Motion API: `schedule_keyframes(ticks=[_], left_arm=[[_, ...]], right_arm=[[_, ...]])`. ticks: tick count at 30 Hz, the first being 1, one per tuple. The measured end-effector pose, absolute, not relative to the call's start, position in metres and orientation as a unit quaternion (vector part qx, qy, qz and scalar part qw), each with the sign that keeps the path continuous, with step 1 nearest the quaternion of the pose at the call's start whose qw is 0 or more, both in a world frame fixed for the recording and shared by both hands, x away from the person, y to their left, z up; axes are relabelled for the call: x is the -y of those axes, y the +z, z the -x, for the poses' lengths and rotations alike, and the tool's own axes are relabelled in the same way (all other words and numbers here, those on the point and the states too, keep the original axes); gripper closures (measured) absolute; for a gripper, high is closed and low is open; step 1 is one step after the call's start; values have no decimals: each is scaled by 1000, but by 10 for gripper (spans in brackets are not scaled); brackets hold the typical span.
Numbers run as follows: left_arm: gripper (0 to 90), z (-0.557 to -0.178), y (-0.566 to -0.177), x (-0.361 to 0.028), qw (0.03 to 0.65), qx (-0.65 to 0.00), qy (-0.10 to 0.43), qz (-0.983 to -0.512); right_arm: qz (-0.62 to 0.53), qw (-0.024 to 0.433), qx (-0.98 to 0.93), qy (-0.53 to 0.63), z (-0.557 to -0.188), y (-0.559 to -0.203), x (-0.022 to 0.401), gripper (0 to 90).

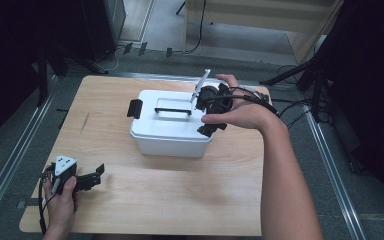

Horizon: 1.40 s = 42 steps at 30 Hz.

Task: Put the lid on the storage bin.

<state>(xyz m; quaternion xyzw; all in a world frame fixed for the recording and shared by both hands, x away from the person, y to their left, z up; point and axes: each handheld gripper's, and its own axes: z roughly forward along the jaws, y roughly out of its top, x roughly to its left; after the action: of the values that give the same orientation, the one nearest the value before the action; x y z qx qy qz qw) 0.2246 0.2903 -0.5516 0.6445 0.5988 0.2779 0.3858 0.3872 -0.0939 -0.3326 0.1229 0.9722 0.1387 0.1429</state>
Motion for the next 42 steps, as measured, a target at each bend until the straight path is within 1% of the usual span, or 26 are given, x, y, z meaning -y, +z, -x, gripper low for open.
schedule_keyframes(ticks=[14, 21, 34, 38, 42], left_arm=[[2, -225, -552, -290, 386, -598, 276, -646], [2, -225, -552, -290, 389, -597, 277, -645], [2, -225, -552, -290, 389, -597, 277, -644], [2, -224, -552, -290, 388, -597, 277, -645], [2, -224, -552, -290, 387, -596, 279, -646]], right_arm=[[-157, 144, -966, 145, -373, -343, 132, 0], [-173, 161, -960, 148, -366, -351, 153, 0], [-207, 168, -950, 162, -347, -375, 194, 0], [-219, 185, -942, 172, -340, -382, 208, 0], [-239, 190, -935, 180, -334, -391, 221, 0]])
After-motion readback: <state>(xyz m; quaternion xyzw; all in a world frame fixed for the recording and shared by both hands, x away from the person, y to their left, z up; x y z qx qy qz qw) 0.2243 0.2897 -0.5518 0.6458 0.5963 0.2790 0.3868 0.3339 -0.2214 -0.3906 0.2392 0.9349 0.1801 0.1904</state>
